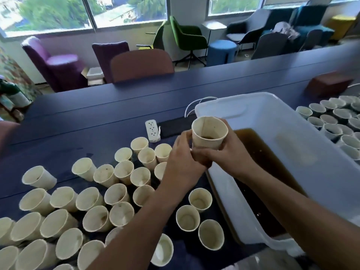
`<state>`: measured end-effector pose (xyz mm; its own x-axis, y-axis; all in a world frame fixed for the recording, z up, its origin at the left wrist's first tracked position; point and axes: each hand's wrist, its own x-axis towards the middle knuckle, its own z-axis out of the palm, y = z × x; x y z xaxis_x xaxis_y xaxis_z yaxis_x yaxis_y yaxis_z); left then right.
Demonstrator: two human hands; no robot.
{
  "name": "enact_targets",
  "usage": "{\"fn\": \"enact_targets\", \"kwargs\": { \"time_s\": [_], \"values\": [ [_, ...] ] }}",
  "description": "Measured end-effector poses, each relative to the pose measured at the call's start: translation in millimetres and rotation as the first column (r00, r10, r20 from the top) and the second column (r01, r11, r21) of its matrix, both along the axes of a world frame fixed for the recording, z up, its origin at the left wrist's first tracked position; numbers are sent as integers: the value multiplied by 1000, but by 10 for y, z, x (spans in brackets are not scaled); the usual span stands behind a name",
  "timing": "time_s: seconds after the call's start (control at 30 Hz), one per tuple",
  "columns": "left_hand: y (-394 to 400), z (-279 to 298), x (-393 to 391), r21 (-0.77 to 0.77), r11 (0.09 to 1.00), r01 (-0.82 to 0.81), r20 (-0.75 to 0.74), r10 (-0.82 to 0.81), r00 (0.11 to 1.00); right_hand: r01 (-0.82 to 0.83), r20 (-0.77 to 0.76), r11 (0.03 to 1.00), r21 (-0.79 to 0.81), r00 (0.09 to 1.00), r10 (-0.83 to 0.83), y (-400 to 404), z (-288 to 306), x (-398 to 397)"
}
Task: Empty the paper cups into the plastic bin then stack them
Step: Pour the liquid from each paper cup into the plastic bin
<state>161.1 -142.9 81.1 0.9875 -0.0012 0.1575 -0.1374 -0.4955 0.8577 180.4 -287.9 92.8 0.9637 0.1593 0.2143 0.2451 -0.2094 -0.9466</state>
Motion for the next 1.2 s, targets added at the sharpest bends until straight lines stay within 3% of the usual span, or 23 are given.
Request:
{"fn": "enact_targets", "kwargs": {
  "time_s": [0.13, 0.33, 0.57, 0.73, 0.97, 1.2],
  "values": [
    [-223, -85, 22, 40, 995, 94, -10, -94, 996, 167, 65, 986, 18, 984, -168, -138, -60, -59],
    [-327, -293, 27, 215, 949, 231, -105, -213, 971, 291, 112, 941, -174, 955, -274, -456, -89, 13],
    [-275, -361, 5, 412, 815, 407, -238, -334, 912, 412, 120, 818, -400, 909, -399, -772, -291, 163],
    [-269, -346, 10, 493, 779, 388, -250, -301, 920, 362, 81, 699, -617, 913, -401, -865, -410, 241],
    [-267, -426, -2, 477, 790, 386, -266, -289, 920, 272, 93, 562, -781, 941, -327, -854, -516, 220],
    [-265, -437, 7, 462, 797, 388, -272, -290, 918, 342, 259, 317, -884, 926, -276, -746, -587, 198]
  ]
}}
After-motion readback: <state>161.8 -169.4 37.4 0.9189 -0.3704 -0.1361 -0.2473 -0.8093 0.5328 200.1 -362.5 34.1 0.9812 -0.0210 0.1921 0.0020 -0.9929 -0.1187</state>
